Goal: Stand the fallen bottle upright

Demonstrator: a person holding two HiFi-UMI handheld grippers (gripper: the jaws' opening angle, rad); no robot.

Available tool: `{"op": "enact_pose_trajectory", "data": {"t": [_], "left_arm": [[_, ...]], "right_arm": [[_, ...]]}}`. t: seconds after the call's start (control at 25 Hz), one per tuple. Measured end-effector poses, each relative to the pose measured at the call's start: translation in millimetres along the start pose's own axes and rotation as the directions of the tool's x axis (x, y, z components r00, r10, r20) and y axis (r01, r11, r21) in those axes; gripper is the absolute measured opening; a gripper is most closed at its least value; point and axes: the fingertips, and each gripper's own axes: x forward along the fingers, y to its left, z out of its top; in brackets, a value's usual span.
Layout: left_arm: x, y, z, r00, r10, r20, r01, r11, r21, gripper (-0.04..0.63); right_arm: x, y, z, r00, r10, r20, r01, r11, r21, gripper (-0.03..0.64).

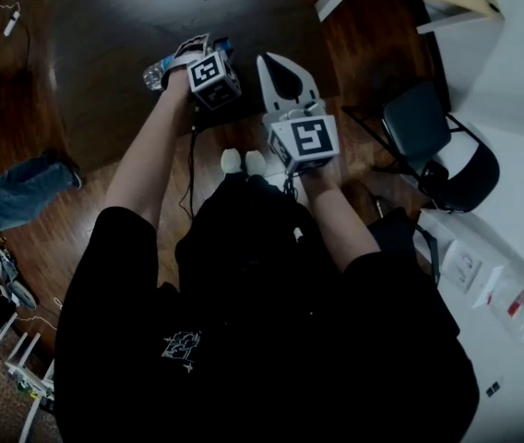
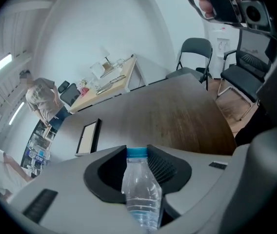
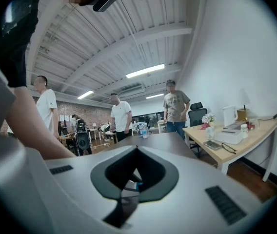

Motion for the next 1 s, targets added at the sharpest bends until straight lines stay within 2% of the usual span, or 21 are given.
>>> {"op": "enact_pose_trajectory", "data": {"t": [0.12,0.24,0.36,0.48,0.68,0.84,1.0], "left_arm": [[-10,9,5,0.997,0.053,0.060,-0.051,0.998,-0.038,0.129],[-33,24,16,0.980,0.129,0.150,-0.113,0.988,-0.108,0.129],[-60,40,21,0.948,0.223,0.228,-0.177,0.962,-0.208,0.129],[-89,54,21,0.904,0.316,0.289,-0.220,0.921,-0.321,0.129],[-134,76,10,0.805,0.478,0.351,-0.259,0.816,-0.517,0.129],[-158,86,-6,0.732,0.578,0.360,-0.213,0.697,-0.685,0.127],[-183,97,-22,0.665,0.669,0.332,-0.225,0.604,-0.764,0.127]], "right_arm": [[0,6,1,1.000,0.011,0.000,-0.011,1.000,-0.003,0.025],[1,13,6,1.000,0.018,0.004,-0.018,1.000,-0.011,0.025],[0,24,15,1.000,0.016,0.003,-0.016,1.000,-0.014,0.025],[-1,39,16,0.999,0.045,0.005,-0.045,0.999,-0.031,0.025],[-1,56,16,0.998,0.061,-0.003,-0.061,0.997,-0.049,0.025],[0,72,8,0.996,0.093,-0.002,-0.093,0.994,-0.063,0.025],[-1,88,8,0.995,0.104,-0.014,-0.104,0.992,-0.072,0.025]]}}
